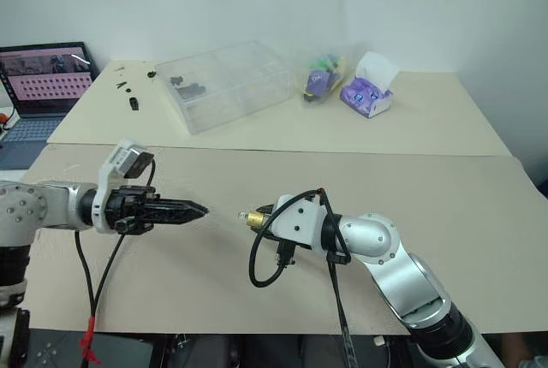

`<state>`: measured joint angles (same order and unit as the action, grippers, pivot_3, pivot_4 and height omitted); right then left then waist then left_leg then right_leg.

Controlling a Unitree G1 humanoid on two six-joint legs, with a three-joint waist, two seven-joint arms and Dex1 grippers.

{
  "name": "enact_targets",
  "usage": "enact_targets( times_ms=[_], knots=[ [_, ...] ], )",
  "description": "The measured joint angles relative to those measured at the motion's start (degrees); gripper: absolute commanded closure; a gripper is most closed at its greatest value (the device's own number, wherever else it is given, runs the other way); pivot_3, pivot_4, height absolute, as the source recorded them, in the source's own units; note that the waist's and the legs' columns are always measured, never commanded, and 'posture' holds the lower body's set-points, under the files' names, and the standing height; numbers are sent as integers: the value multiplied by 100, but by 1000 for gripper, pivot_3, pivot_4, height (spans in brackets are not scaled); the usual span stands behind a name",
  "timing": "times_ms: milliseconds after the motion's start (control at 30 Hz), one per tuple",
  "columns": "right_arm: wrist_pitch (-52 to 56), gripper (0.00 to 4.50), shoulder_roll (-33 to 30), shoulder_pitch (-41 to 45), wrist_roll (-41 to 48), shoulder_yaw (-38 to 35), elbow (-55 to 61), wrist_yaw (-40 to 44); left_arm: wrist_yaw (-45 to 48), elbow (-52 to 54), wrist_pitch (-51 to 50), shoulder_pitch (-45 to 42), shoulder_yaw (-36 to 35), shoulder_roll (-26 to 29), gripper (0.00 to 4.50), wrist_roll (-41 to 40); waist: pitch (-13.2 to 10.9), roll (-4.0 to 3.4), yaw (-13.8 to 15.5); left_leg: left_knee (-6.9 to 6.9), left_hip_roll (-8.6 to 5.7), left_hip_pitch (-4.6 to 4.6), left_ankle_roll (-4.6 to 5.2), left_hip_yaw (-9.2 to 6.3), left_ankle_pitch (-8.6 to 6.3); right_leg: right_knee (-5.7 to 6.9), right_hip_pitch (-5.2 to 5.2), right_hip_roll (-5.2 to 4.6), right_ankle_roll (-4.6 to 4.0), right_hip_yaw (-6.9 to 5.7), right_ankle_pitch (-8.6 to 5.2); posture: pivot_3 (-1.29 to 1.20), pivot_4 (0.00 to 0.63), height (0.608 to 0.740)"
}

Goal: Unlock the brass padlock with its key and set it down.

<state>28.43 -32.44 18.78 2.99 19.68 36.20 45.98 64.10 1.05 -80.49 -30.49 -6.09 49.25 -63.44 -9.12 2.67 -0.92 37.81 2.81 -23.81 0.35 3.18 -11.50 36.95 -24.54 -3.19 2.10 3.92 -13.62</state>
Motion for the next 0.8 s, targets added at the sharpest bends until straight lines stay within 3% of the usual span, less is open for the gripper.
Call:
enact_targets(
  times_ms=[400, 800],
  knots=[
    [133, 3565, 30, 259, 210, 2, 296, 17, -87, -860, -212, -118, 26, -415, 2569, 102, -3, 6, -6, 0, 0, -6, 0, -1, 0, -1, -5, -1, -3, 0, 2, 0, 150, 740],
    [167, 3565, 34, 346, 254, 94, 328, 17, -173, -853, -455, -301, 27, -915, 2569, 37, -4, 6, -2, 0, -2, -9, 0, -4, 0, -2, -5, -1, -9, 0, 7, 0, 150, 740]
  ],
)
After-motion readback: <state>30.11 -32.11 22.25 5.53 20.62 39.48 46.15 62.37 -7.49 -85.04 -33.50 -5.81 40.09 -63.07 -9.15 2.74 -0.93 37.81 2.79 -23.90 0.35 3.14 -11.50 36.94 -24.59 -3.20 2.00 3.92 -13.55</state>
